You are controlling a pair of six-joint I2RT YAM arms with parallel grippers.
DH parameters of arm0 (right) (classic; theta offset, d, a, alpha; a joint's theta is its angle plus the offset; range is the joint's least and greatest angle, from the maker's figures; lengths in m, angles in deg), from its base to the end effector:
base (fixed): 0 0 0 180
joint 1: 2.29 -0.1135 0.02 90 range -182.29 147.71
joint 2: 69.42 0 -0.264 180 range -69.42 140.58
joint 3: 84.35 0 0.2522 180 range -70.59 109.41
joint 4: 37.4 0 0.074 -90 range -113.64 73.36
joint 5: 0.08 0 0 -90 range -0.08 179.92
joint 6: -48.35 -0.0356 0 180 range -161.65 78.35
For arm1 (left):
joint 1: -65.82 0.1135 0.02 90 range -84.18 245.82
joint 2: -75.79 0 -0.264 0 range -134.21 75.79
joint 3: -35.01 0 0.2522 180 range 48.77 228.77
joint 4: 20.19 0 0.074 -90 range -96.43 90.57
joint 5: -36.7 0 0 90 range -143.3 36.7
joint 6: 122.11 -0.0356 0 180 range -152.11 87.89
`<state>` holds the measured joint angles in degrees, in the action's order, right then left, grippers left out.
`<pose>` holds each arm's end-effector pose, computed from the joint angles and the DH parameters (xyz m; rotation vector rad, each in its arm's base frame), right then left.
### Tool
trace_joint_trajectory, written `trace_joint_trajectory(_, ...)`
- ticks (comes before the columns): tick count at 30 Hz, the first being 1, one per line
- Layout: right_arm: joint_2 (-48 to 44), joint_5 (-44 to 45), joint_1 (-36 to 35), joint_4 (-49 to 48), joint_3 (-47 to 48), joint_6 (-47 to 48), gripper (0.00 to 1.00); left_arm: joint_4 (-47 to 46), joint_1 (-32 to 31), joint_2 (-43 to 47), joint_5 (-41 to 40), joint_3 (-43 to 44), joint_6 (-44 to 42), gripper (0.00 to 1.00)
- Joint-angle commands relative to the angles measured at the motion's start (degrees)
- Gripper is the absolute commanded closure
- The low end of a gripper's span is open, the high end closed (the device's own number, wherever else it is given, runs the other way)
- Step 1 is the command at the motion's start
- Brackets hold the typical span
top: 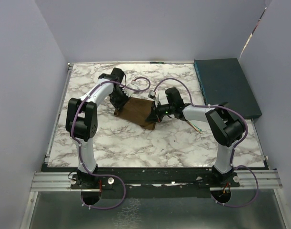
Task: Fold the napkin into a case and place the utensils inside
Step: Fold the napkin at the center of the board.
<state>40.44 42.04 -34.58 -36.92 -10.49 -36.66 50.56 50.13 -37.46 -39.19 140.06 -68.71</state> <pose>0.3176 0.2320 0.1554 -1.1437 1.8841 1.1839 0.3776 -0.1151 0.2136 1.3058 2.5817 -0.3013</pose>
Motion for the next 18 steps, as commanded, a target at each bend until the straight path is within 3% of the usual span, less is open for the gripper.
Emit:
trace_joint_trajectory(1,0.10,2.68,0.22,-0.72,0.58,-0.84,0.99,1.06,1.44,0.22,0.50,1.91,-0.06,0.92)
trace_joint_trajectory(13,2.19,4.97,0.85,0.81,1.71,-0.74,0.99,1.60,2.36,-0.26,1.30,3.25,0.30,0.86)
trace_joint_trajectory(18,2.12,5.85,0.98,1.34,2.14,-0.60,0.99,1.40,2.34,-0.33,2.04,4.19,1.12,0.92)
